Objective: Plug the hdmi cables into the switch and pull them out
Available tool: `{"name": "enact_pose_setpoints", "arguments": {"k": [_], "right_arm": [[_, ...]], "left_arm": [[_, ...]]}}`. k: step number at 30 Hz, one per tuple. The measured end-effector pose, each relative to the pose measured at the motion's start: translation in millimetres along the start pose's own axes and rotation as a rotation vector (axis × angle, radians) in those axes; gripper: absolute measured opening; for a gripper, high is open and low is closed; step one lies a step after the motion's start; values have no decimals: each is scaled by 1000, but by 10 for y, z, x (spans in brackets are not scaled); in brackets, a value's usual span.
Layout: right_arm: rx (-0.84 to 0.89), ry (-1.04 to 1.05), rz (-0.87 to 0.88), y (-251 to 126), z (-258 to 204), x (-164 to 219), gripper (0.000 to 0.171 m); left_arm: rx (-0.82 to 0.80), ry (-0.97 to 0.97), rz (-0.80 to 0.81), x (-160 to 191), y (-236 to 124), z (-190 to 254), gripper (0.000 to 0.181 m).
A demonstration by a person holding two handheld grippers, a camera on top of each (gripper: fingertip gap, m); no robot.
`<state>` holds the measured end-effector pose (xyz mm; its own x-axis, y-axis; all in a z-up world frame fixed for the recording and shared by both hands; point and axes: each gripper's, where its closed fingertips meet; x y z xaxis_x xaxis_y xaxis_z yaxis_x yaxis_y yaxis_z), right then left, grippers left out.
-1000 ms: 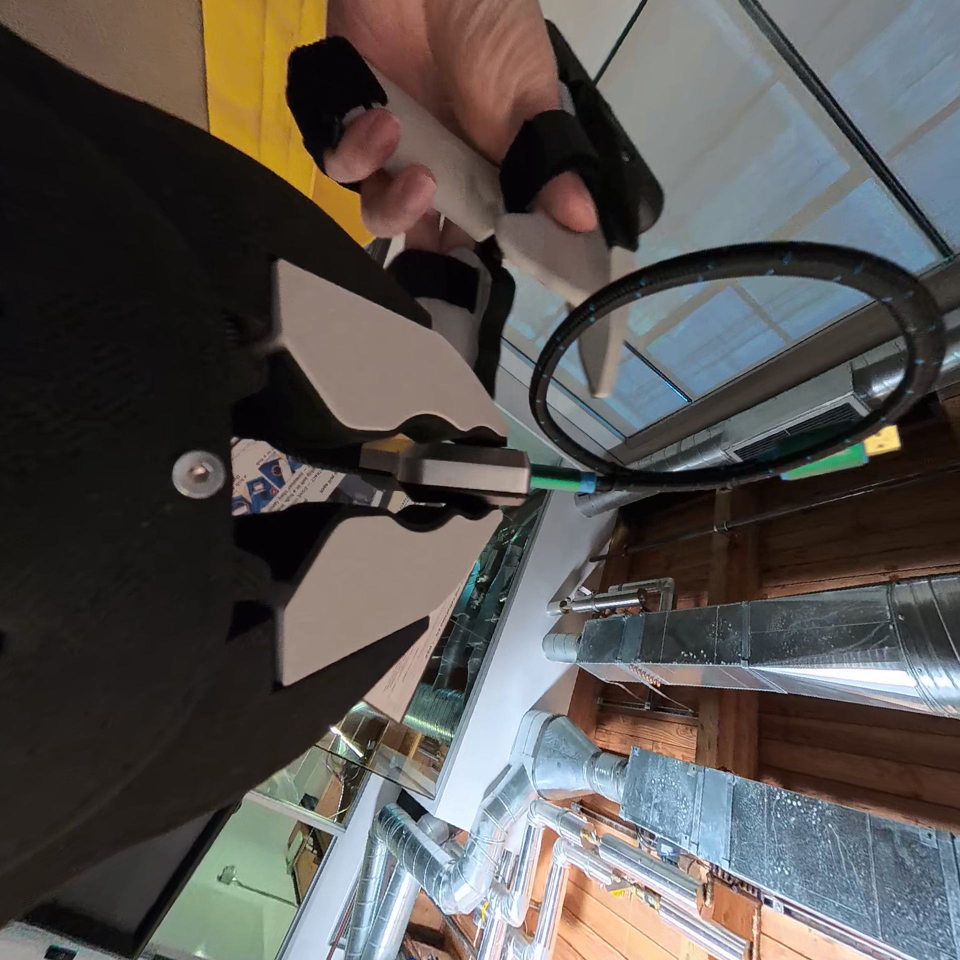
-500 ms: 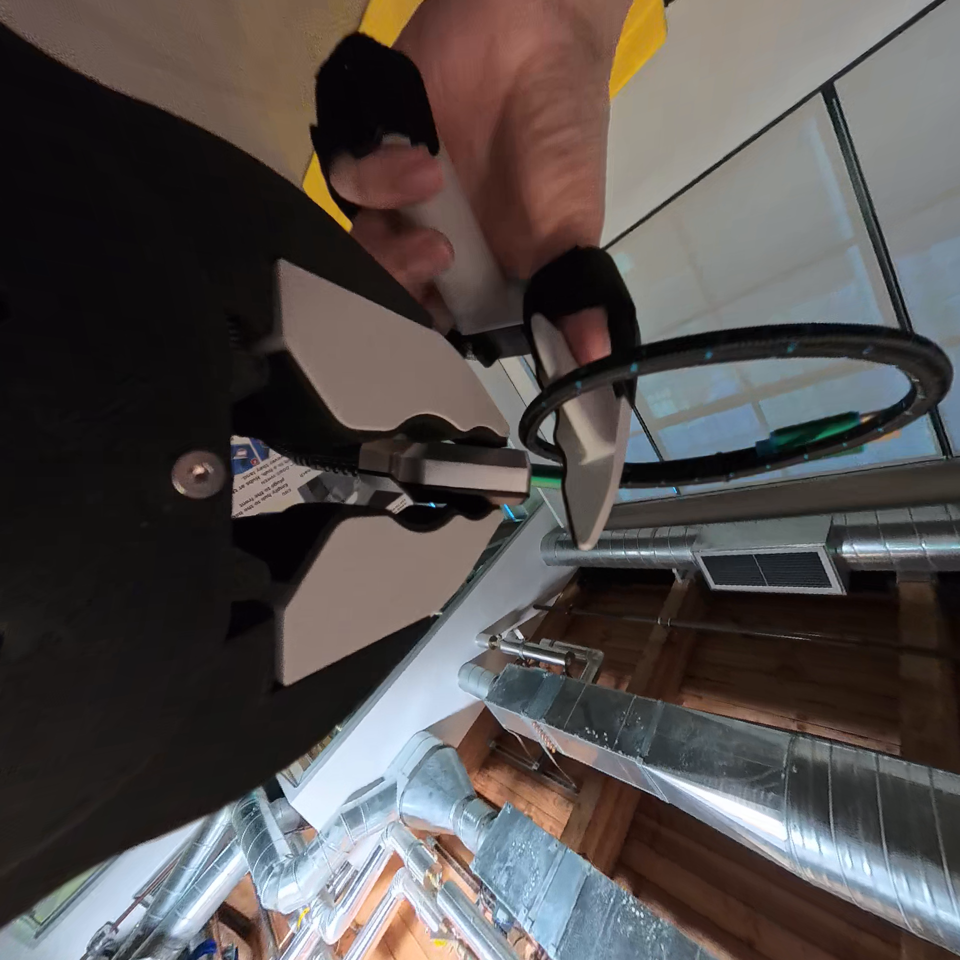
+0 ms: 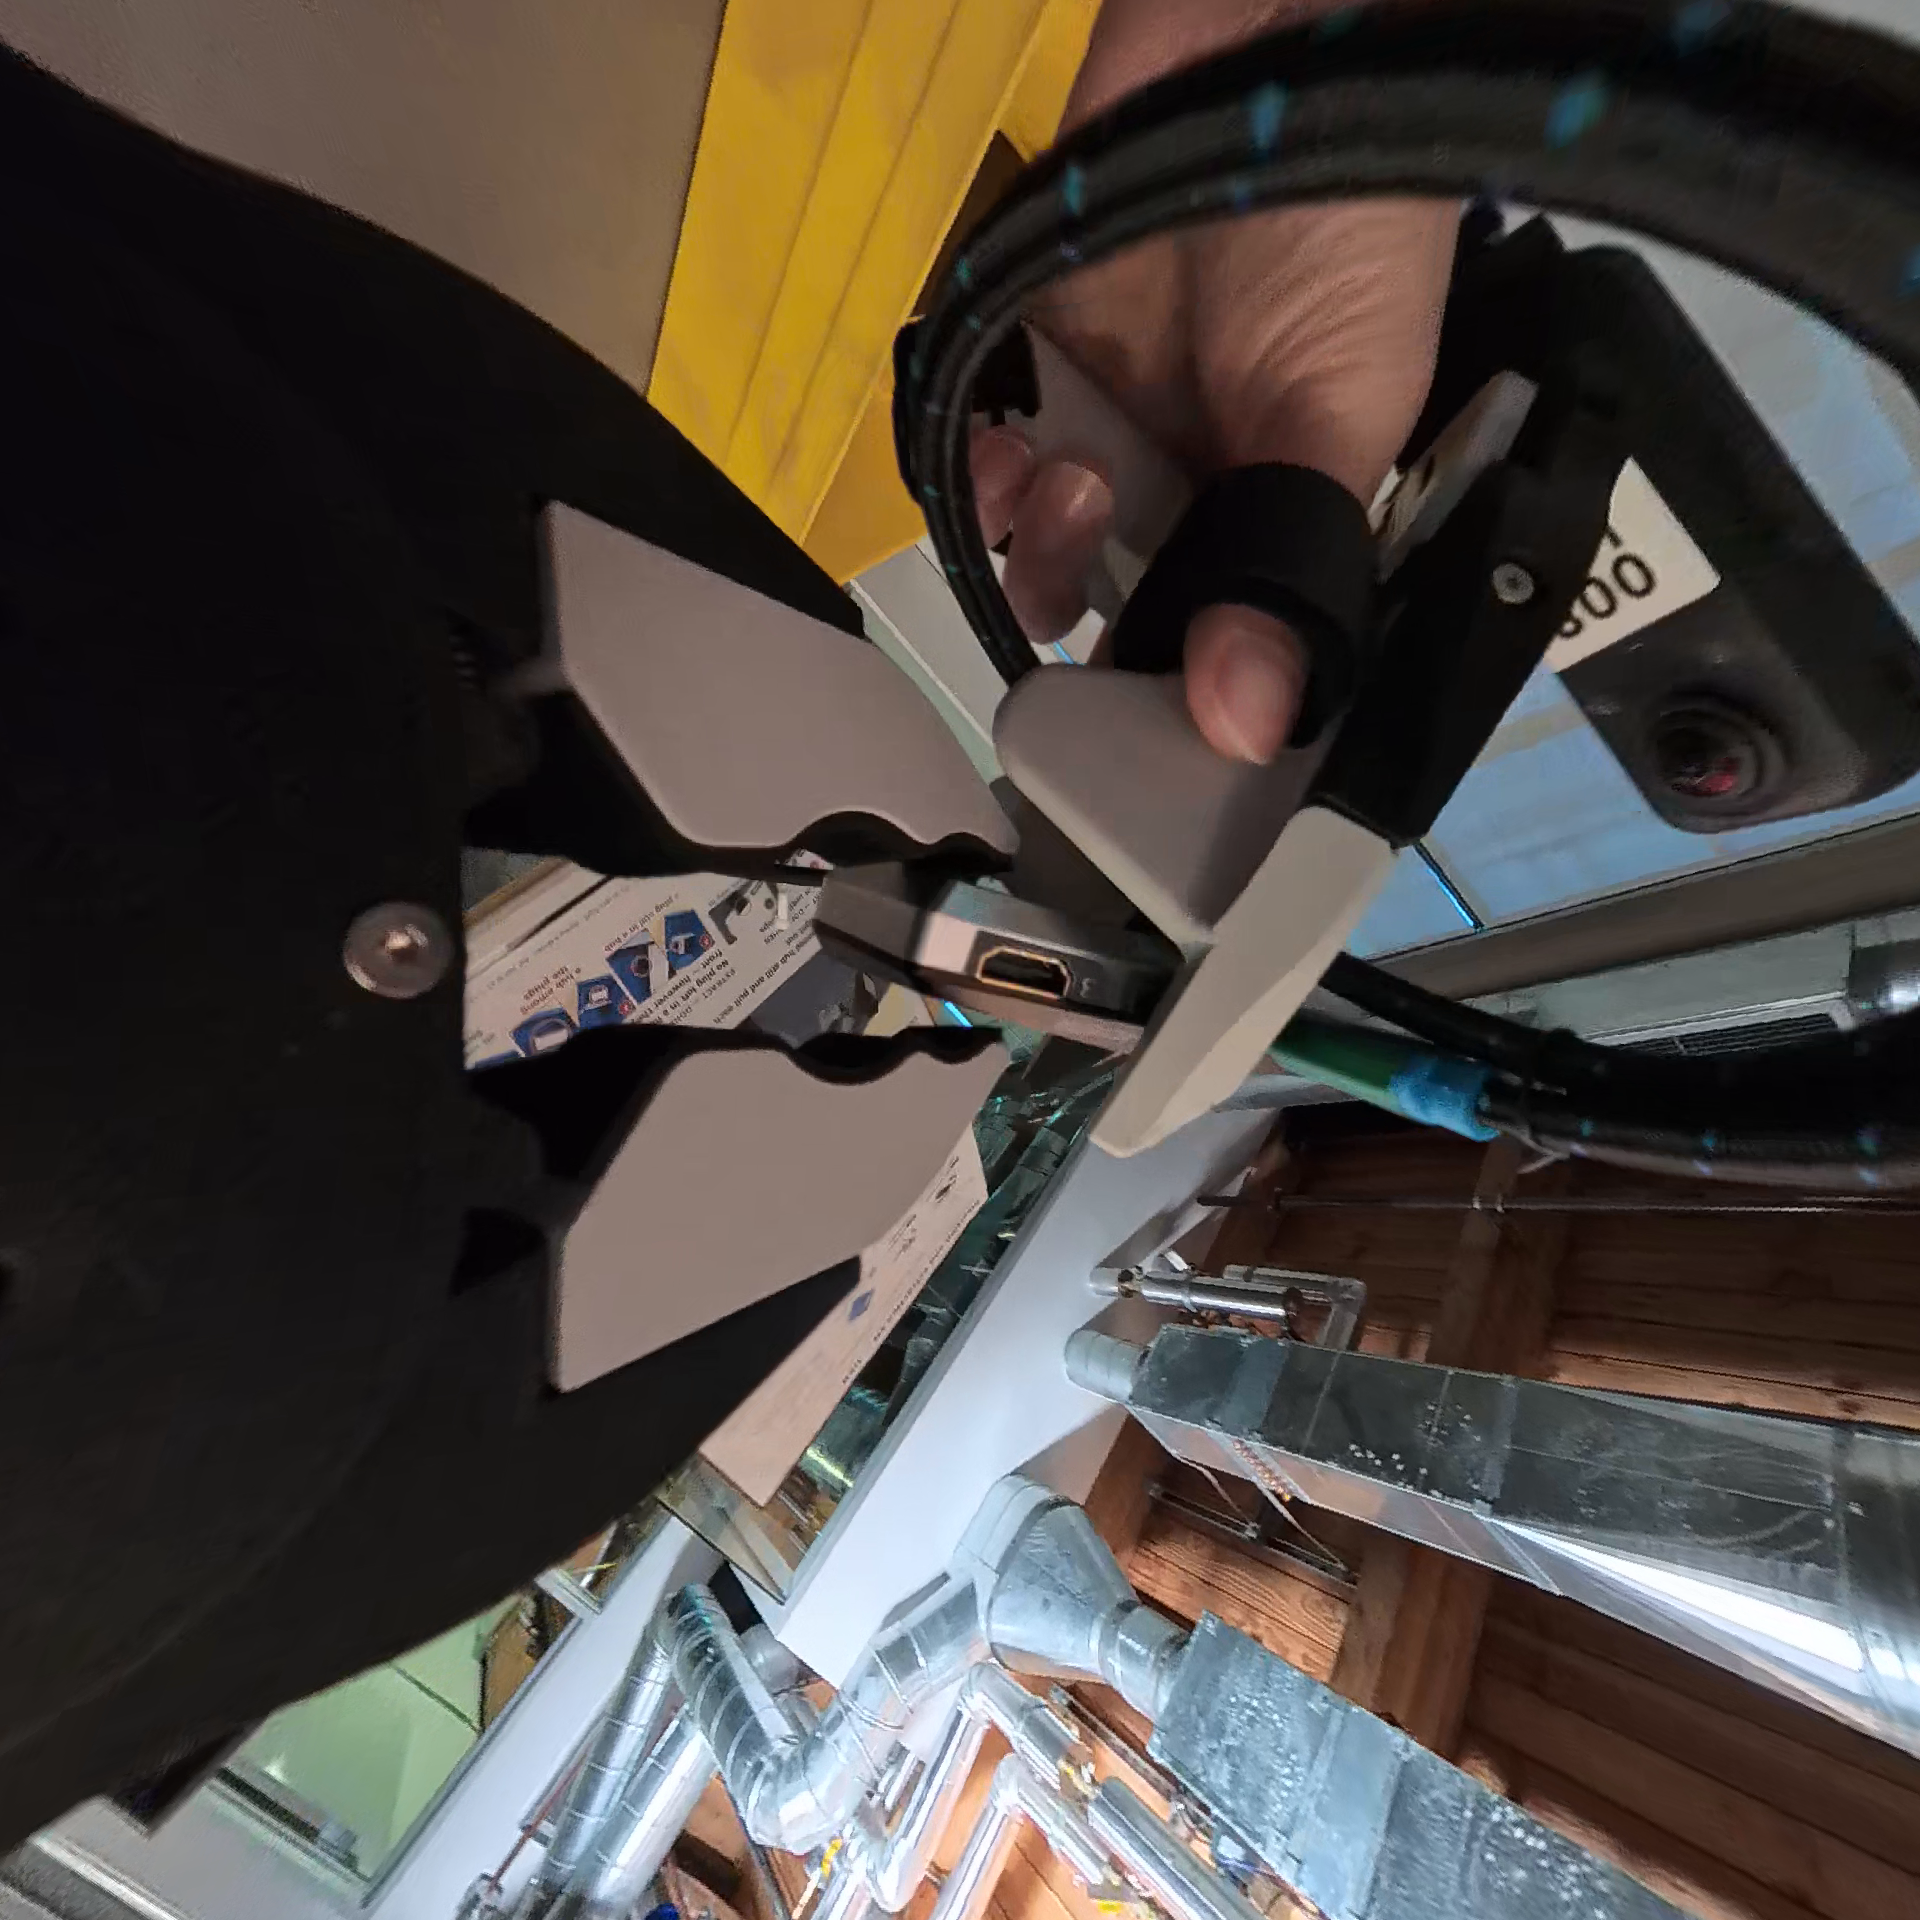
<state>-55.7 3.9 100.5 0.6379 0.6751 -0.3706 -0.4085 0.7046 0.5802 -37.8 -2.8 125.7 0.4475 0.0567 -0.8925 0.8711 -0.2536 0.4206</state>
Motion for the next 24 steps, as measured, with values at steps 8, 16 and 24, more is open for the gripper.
{"name": "enact_pose_setpoints", "arguments": {"k": [8, 16, 24], "right_arm": [[-23, 123, -134, 74, -111, 154, 28], [51, 344, -163, 95, -52, 120, 18], [130, 240, -73, 33, -4, 23, 18]], "left_arm": [[-82, -5, -25, -77, -81, -198, 66], [-138, 135, -40, -89, -46, -160, 70], [-168, 126, -96, -38, -14, -126, 79]]}}
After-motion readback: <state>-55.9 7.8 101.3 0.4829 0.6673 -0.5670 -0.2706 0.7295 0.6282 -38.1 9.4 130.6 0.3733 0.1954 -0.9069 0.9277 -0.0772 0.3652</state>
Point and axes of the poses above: each gripper's, where its closed fingertips meet, y out along the fingers, x out of its underside, z = x × y across the jaws, and after that the axes turned 10 degrees about z, right-handed
